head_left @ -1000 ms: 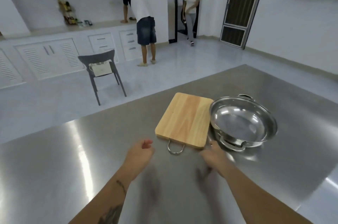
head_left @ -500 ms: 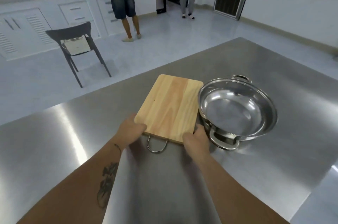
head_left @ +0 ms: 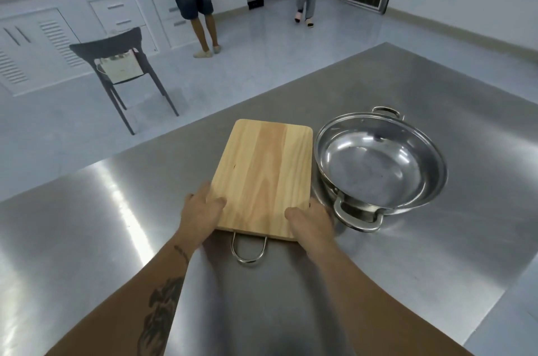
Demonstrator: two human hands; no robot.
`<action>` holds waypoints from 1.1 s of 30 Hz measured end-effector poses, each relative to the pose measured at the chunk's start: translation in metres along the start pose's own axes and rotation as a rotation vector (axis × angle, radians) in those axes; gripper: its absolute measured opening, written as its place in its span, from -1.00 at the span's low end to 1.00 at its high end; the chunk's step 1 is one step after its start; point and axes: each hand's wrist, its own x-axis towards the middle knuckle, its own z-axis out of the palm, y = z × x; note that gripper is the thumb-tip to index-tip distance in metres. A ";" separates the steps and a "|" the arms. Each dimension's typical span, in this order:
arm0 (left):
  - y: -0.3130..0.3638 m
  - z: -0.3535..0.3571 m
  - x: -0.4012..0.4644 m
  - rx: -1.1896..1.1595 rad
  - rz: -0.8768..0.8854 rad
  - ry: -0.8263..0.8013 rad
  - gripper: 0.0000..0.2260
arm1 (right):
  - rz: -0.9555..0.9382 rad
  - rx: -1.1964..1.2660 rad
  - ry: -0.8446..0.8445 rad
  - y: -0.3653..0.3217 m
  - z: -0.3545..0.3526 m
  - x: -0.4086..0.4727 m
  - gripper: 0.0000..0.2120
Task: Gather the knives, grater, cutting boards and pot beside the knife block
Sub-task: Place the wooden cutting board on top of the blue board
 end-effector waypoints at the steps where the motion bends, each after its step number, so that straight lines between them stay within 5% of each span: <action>1: -0.005 0.000 -0.006 0.009 0.018 0.024 -0.44 | -0.018 -0.030 -0.003 0.003 0.002 -0.003 -0.60; 4: -0.023 0.000 -0.023 -0.012 0.085 0.090 -0.52 | -0.050 -0.040 -0.003 0.008 0.010 -0.013 -0.47; 8: -0.046 -0.005 -0.044 0.021 0.113 0.121 -0.55 | -0.070 0.103 -0.028 0.010 0.015 -0.031 -0.55; 17: -0.093 -0.059 -0.092 0.011 0.100 0.171 -0.51 | -0.307 -0.217 0.012 0.016 0.056 -0.088 -0.47; 33: -0.318 -0.344 -0.280 -0.131 0.015 0.526 -0.67 | -0.631 -0.308 -0.270 0.032 0.286 -0.377 -0.49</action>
